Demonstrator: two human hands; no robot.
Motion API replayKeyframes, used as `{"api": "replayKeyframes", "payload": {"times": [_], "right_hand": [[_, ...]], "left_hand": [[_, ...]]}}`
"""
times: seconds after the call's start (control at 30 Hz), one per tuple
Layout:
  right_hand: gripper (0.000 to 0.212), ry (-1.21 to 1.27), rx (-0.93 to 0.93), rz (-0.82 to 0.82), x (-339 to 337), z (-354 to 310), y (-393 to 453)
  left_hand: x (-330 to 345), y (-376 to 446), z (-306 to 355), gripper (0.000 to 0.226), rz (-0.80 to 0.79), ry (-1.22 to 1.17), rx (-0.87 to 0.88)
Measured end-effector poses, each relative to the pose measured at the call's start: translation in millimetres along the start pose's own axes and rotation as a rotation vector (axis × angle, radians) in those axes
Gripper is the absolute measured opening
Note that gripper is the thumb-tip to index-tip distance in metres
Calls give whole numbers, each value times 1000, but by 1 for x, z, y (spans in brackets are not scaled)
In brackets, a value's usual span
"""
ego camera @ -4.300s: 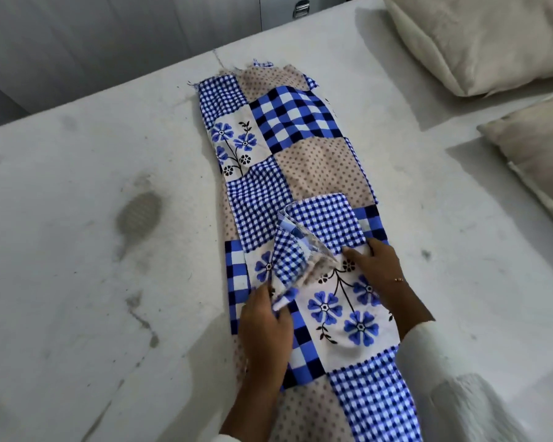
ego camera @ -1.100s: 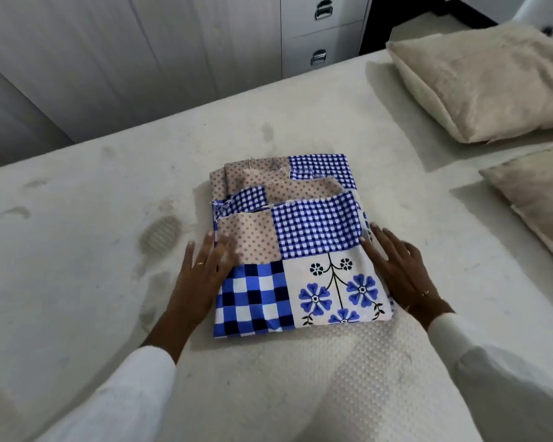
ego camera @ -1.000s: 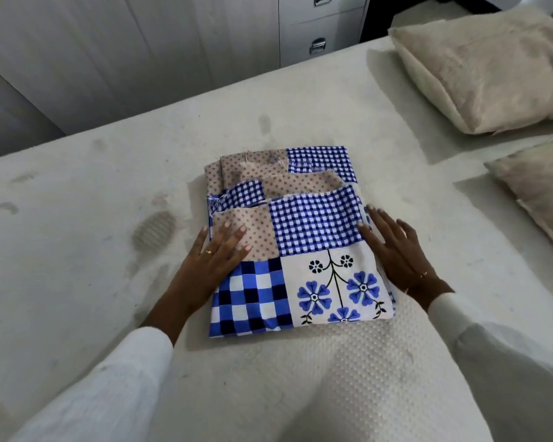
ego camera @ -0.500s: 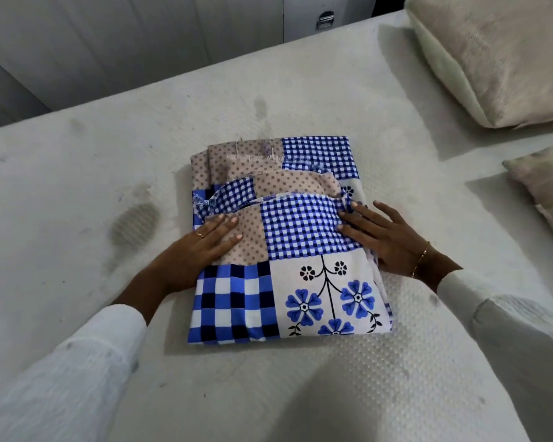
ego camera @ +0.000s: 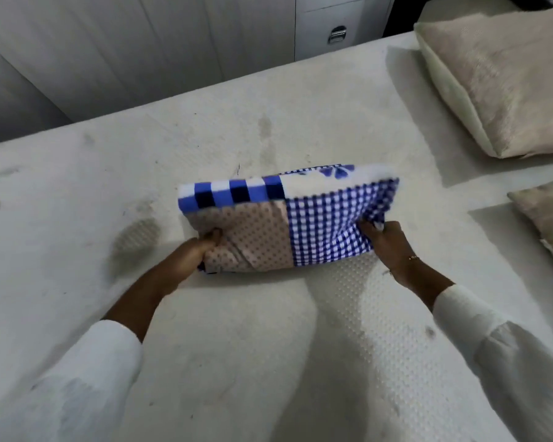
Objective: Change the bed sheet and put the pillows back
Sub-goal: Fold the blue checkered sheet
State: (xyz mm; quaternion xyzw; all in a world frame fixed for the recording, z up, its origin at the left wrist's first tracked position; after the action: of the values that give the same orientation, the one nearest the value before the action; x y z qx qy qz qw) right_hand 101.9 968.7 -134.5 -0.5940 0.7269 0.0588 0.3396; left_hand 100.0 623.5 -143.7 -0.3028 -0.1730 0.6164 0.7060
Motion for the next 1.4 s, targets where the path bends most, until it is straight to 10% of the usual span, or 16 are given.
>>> {"api": "replayKeyframes", "payload": {"times": [0.23, 0.33, 0.47, 0.6, 0.73, 0.9, 1.17, 1.4], "right_hand": [[50, -167, 244, 30, 17, -11, 48], [43, -374, 291, 143, 10, -20, 51], [35, -485, -311, 669, -5, -103, 13], [41, -687, -912, 366, 81, -149, -7], [61, -827, -719, 21, 102, -113, 32], [62, -804, -346, -63, 68, -47, 82], [64, -860, -320, -49, 67, -48, 90], [84, -196, 11, -109, 47, -53, 82]], "left_hand": [[-4, 14, -1, 53, 239, -301, -146], [-12, 11, 7, 49, 486, 9, -135], [5, -36, 86, 45, 1004, 600, 495], [85, -3, 122, 52, 523, 970, 885], [76, 50, 87, 70, 349, 1175, 637], [15, 75, 36, 59, 517, 873, 187], [6, 44, 47, 89, 842, 491, 149], [-6, 44, 19, 66, 533, -292, -122]]}}
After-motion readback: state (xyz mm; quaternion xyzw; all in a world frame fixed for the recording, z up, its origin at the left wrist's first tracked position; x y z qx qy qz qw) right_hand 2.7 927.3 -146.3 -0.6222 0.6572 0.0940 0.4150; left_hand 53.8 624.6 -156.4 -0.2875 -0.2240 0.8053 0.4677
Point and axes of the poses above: each hand's wrist, its own y-axis towards the middle knuckle, its own x-axis out of the palm, z = x × y, the point moved 8 cm from there along y, towards the middle knuckle, and after that the axes turned 7 degrees about -y, right-handed, at the moved point
